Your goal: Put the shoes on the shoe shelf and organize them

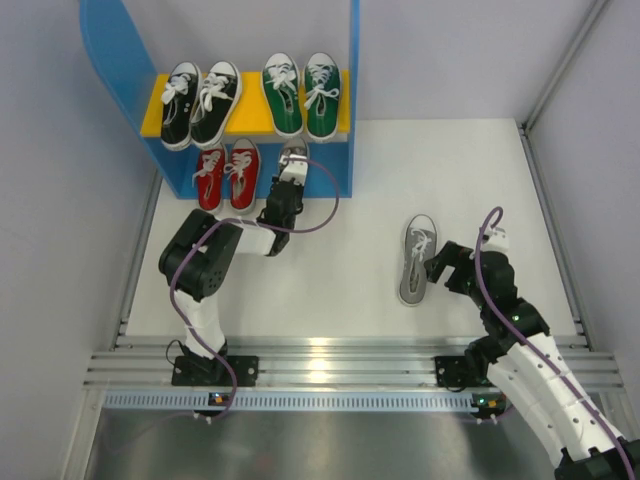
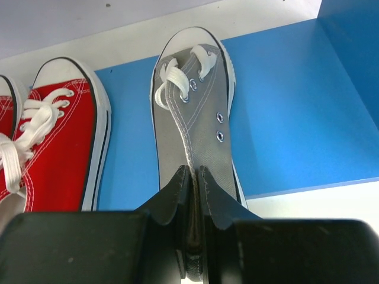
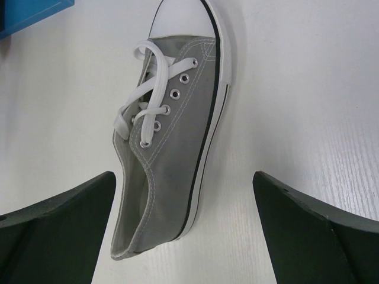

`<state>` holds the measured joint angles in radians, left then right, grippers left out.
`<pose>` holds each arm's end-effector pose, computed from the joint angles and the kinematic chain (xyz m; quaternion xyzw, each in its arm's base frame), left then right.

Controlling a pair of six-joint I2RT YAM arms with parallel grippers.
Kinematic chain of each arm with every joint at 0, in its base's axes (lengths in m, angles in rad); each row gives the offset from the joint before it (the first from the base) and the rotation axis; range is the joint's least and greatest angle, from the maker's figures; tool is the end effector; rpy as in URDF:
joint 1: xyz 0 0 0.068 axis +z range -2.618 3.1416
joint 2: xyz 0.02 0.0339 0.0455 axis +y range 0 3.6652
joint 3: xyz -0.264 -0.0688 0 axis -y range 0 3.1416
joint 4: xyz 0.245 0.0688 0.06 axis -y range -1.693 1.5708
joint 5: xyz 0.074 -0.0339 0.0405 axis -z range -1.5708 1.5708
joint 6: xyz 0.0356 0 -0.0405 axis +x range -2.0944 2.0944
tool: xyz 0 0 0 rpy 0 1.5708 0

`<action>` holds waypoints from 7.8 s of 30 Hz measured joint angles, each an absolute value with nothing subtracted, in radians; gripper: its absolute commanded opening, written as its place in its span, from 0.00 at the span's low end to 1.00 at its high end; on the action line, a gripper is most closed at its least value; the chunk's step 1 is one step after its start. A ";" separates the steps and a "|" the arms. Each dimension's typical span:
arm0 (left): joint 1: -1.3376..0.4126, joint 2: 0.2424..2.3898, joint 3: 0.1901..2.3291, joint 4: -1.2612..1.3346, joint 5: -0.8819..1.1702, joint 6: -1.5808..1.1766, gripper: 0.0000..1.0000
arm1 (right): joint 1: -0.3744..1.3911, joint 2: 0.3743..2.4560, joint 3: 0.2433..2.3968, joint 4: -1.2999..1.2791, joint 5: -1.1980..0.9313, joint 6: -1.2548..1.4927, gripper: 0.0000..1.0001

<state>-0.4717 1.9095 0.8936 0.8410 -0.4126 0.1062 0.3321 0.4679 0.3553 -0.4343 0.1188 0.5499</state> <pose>0.3564 -0.1658 0.1673 0.0875 0.7563 0.0400 0.6471 0.1223 0.0377 0.2078 0.1235 0.8619 0.1619 0.4643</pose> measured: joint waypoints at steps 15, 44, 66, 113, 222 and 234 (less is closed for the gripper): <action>-0.475 1.809 0.785 0.819 -0.454 -0.035 0.99 | 0.332 0.466 0.355 -0.434 0.119 0.550 0.99; -1.457 1.879 0.878 0.801 -0.774 -0.233 0.99 | 0.333 0.294 0.528 -0.645 0.603 0.686 0.99; -1.462 2.144 1.035 0.848 -0.858 -0.227 0.19 | 0.333 0.287 0.545 -0.657 0.611 0.673 0.99; -1.021 1.195 0.495 0.450 -0.732 -0.091 0.00 | 0.333 0.275 0.545 -0.658 0.563 0.655 0.99; -0.759 0.963 0.832 0.133 -0.078 -0.290 0.99 | 0.333 0.334 0.543 -0.560 0.426 0.603 0.99; -0.761 0.715 0.990 -0.181 0.064 -0.309 0.99 | 0.333 0.414 0.586 -0.454 0.167 0.511 0.99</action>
